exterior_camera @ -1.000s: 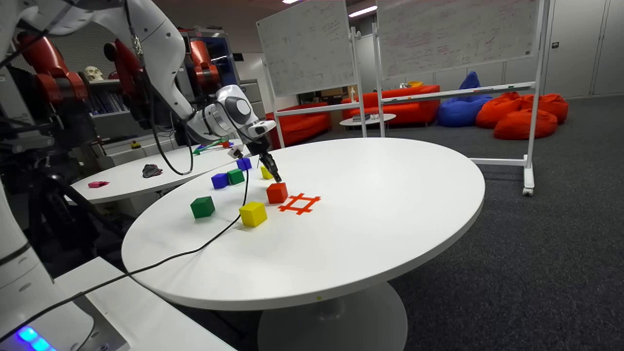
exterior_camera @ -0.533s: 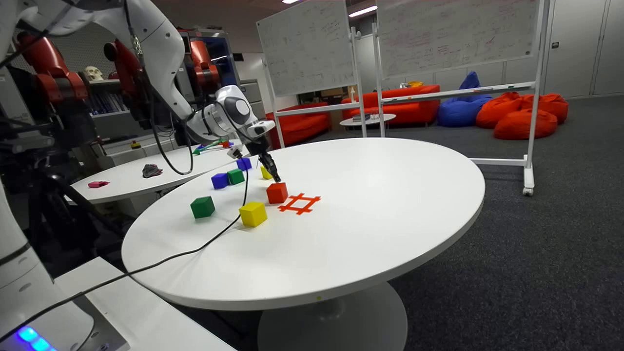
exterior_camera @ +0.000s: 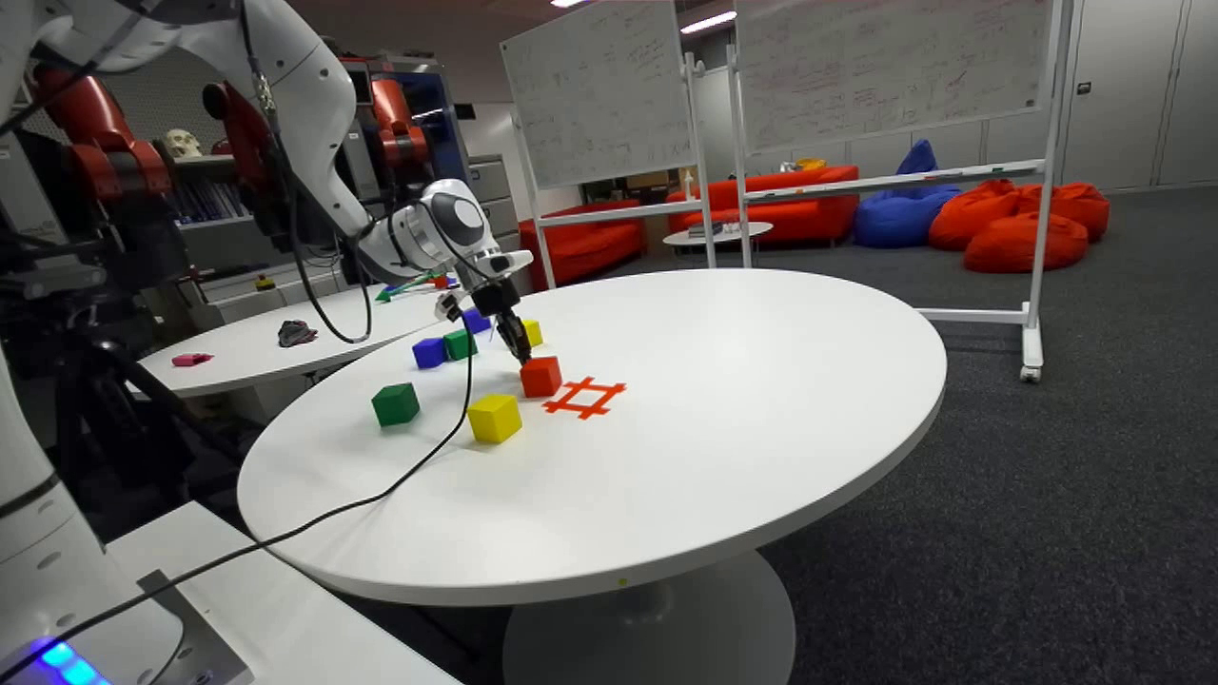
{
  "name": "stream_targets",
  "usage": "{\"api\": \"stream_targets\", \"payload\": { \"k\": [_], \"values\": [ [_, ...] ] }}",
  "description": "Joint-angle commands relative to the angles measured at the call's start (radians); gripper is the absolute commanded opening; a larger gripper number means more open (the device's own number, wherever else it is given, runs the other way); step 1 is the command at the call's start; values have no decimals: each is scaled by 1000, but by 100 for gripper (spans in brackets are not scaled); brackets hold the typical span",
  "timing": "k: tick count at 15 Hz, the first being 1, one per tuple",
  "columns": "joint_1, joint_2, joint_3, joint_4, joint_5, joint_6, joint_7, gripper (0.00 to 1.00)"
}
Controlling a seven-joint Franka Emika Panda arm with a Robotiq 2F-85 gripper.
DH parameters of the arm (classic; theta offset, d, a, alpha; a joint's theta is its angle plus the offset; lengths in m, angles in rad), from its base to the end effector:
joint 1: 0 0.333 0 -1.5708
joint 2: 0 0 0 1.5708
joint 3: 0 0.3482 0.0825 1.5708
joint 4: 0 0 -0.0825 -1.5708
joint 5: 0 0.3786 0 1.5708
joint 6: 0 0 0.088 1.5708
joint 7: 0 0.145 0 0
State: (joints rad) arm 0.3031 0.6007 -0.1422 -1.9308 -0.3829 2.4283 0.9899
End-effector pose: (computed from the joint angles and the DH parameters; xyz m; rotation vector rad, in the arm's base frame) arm 0.6183 0.0913 0.1628 2.7282 -0.7017 0.1188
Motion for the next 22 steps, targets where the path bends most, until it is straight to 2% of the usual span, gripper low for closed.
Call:
{"api": "stream_targets", "payload": {
  "k": [1, 5, 6, 12, 22],
  "values": [
    [-15, -2, 3, -6, 7, -70, -36, 0],
    [-16, 6, 0, 11, -13, -111, -36, 0],
    [-12, 1, 4, 3, -4, -84, -7, 1],
    [-13, 1, 4, 3, -6, -87, -9, 0],
    [-46, -27, -5, -27, 9, -83, -18, 0]
  ]
}}
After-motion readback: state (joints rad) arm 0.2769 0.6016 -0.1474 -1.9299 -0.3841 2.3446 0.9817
